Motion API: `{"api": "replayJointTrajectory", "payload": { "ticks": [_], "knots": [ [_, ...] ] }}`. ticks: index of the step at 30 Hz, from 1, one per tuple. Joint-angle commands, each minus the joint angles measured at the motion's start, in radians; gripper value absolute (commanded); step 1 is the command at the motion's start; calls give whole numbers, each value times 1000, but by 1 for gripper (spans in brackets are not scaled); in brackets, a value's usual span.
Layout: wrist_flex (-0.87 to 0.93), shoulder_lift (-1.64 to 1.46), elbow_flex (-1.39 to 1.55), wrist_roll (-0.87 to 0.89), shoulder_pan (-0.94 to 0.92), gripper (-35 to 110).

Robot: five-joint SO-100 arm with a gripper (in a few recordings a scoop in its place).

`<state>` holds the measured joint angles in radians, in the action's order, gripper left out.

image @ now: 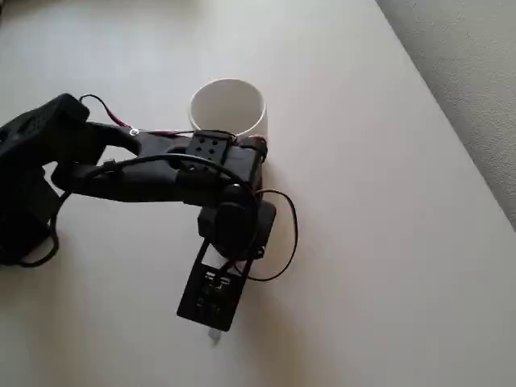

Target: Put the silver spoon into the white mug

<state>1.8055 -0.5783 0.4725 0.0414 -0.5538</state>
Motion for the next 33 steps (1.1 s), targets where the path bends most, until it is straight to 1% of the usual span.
{"api": "replayJointTrajectory", "payload": {
  "ticks": [1,4,21,33],
  "knots": [
    [3,-9,-55,18,8,-2],
    [31,-14,-121,17,-6,-2],
    [40,-322,-121,6,-64,-2],
    [46,-584,-100,-14,46,-2]
  ]
}}
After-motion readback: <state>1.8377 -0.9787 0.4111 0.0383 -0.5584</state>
